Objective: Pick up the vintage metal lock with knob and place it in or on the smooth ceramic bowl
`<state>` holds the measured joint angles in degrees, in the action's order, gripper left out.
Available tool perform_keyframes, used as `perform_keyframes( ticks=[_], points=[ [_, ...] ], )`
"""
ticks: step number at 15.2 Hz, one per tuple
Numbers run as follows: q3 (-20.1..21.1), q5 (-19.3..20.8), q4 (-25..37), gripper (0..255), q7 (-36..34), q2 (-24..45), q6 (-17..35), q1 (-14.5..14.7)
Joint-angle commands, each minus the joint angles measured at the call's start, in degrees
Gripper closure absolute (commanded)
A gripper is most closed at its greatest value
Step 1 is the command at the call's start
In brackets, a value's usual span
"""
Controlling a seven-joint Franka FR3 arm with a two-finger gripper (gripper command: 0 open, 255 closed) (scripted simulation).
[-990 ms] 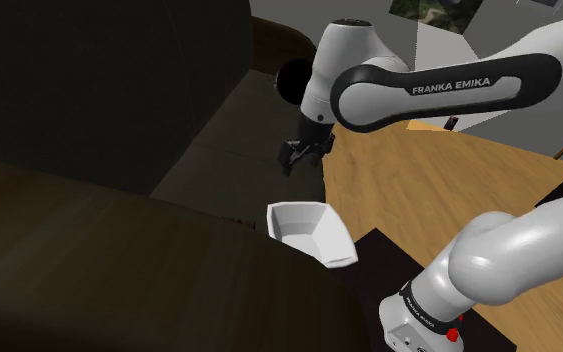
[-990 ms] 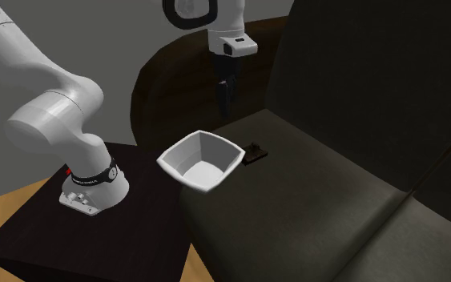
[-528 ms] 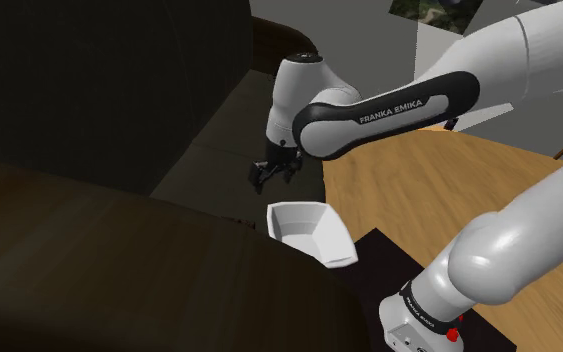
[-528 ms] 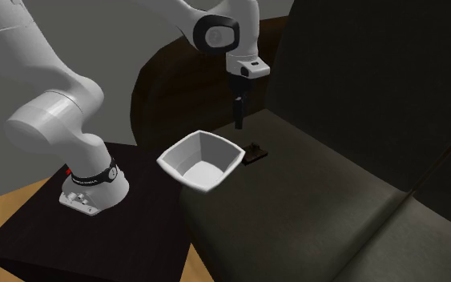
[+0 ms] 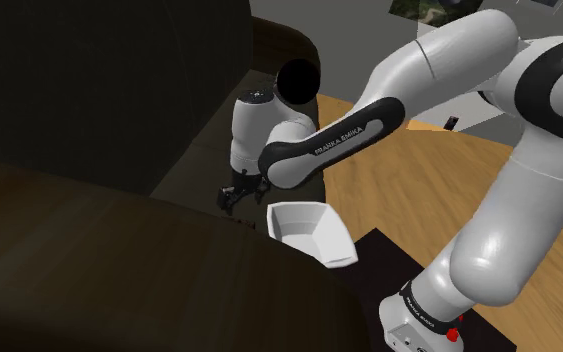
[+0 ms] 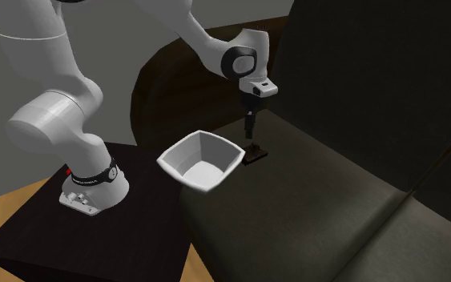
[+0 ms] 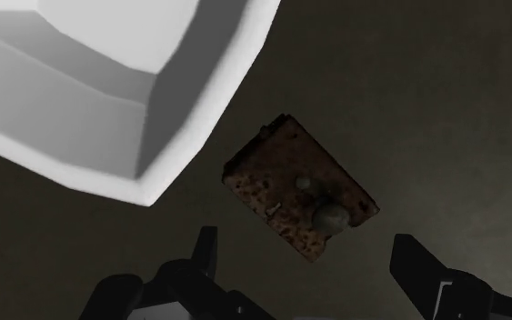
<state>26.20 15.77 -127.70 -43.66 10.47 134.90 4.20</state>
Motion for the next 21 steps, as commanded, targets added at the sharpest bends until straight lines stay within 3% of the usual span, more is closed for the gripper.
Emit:
perform_keyframes(
  ticks=[1, 3, 11, 19, 20, 21],
  points=[
    [-0.5, 3.3, 3.2, 0, -2.9, 4.9, 0.5, 1.4],
    [-1.4, 6.1, 6.4, 0, -5.4, 9.6, 1.0, 3.3],
    [-3.7, 9.9, 6.5, 0, -7.9, 14.5, 5.2, 4.6],
    [-3.7, 9.9, 6.5, 0, -7.9, 14.5, 5.2, 4.6],
    [-3.7, 9.9, 6.5, 255, -7.9, 14.5, 5.2, 4.6],
    [-3.7, 9.9, 6.5, 255, -7.9, 14.5, 5.2, 4.6]
  ],
)
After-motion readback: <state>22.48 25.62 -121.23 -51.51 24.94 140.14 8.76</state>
